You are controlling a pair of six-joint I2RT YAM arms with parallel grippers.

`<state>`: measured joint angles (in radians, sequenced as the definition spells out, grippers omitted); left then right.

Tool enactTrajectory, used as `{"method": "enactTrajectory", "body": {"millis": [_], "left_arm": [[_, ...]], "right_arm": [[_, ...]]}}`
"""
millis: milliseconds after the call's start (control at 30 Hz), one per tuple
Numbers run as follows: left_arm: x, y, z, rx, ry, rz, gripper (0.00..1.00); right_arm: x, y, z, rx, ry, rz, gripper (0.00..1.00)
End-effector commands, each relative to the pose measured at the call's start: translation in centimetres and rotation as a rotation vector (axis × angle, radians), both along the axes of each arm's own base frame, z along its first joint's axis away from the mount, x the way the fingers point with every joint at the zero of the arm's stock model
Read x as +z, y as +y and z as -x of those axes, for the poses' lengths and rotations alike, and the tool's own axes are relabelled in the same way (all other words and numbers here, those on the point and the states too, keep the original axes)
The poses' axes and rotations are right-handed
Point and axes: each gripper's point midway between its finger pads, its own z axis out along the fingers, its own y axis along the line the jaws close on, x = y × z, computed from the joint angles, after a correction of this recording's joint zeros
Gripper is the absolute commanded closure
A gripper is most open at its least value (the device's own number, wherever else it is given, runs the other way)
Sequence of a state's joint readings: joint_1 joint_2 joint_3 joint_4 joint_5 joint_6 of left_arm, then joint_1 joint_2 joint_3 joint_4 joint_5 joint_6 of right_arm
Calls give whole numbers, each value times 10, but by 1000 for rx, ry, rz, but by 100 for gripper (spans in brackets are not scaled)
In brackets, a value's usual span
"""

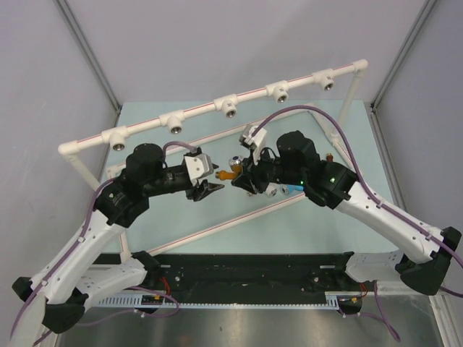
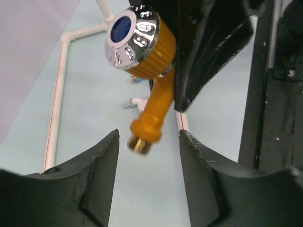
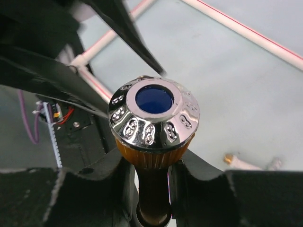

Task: Install the water faucets

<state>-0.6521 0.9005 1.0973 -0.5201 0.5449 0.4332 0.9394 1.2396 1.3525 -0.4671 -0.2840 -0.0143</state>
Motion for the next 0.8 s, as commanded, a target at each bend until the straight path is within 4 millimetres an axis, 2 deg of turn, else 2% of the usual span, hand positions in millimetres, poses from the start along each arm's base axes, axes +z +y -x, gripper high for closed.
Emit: {"method": "enactTrajectory", "body": {"millis": [0,33,67,100,133,167,200,233,267,300,333,367,400,433,467,500,567,600,767], "left_arm": [[70,4,-5,66,-94,128,32],[77,6,-10,102,-103,135,28],[82,7,-16,130,-99,138,23],[100,10,-18,160,-108,166,15],[107,12,-23,191,-104,176,10],[110,16,-36,259,-100,168,8],[129,20,-36,283,-115,186,6],[137,24,-41,314,-124,187,5],[138,25,-54,367,-121,169,5],[155,32,-55,395,-150,173,5],[160,34,-60,415,-165,162,5],[157,32,-71,439,-162,136,5],[167,42,-77,495,-189,117,4],[167,44,-82,516,-192,96,4],[158,40,-95,534,-180,48,4],[166,50,-100,581,-211,20,3],[158,51,-118,625,-217,-37,3],[164,55,-121,635,-242,-54,2],[158,50,-142,589,-232,-90,3]], "right_arm": [[29,-42,-32,-209,17,-71,100],[25,-48,-35,-235,36,-74,100],[34,-59,-35,-264,33,-107,100],[33,-68,-39,-295,44,-115,100],[29,-81,-47,-355,73,-130,100],[37,-94,-46,-396,69,-165,100],[35,-108,-52,-477,79,-165,100],[37,-124,-56,-537,76,-177,100],[38,-136,-52,-570,65,-189,100],[39,-150,-54,-626,48,-191,100],[39,-159,-54,-659,32,-194,100],[36,-170,-57,-695,10,-183,100],[43,-181,-52,-709,-28,-196,100],[45,-186,-50,-714,-53,-193,100],[48,-193,-50,-729,-70,-196,100],[50,-203,-49,-770,-89,-200,100],[52,-212,-51,-811,-101,-208,100],[52,-218,-54,-845,-102,-212,100],[58,-227,-72,-884,-128,-231,100]]}}
